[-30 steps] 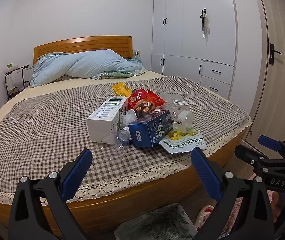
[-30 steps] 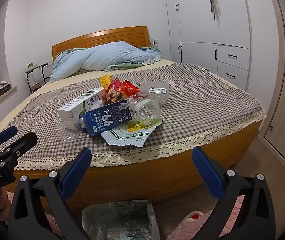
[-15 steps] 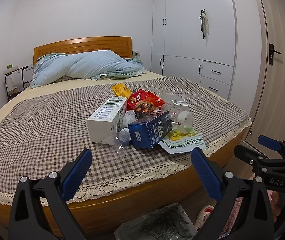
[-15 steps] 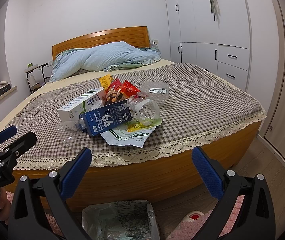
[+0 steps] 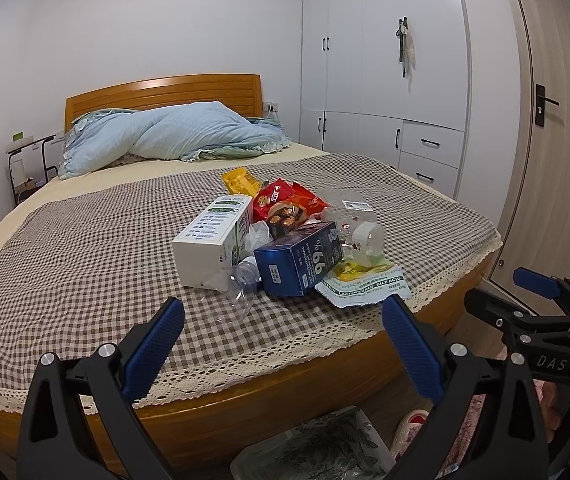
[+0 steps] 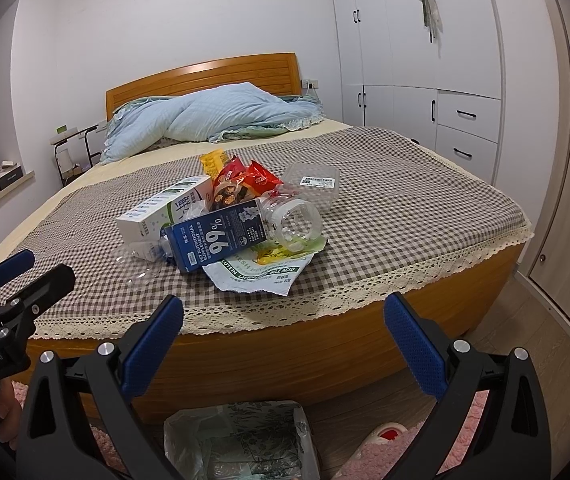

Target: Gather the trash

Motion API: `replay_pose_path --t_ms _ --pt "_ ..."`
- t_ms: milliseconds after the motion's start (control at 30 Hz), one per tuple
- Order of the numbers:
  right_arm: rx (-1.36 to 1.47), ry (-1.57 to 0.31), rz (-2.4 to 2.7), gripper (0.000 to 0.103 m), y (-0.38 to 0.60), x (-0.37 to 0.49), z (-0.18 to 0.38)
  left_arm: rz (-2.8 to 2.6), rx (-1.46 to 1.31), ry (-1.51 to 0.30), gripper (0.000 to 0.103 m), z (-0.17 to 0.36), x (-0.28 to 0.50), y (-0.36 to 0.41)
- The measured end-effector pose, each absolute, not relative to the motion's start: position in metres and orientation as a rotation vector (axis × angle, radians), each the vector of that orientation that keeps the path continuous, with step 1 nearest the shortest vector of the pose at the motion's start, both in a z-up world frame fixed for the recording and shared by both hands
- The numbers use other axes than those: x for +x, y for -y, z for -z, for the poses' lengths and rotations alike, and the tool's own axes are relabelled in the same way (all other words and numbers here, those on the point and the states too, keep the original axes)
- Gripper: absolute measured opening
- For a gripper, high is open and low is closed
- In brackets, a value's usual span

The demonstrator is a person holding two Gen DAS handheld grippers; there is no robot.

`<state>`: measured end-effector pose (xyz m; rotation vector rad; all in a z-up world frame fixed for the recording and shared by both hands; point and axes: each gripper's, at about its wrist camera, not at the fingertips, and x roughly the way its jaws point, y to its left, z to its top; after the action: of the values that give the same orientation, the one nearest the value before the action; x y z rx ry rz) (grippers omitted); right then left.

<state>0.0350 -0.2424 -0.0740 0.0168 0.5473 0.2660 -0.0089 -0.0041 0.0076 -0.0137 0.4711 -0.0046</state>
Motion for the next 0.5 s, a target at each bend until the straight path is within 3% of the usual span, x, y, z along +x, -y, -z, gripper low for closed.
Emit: replay_pose_path --t_ms 500 --pt "0.016 -0.547 -0.265 0.097 0.2427 0.0349 0.0738 0.004 -0.012 -0.466 0.096 -0.0084 -0.0104 0.0047"
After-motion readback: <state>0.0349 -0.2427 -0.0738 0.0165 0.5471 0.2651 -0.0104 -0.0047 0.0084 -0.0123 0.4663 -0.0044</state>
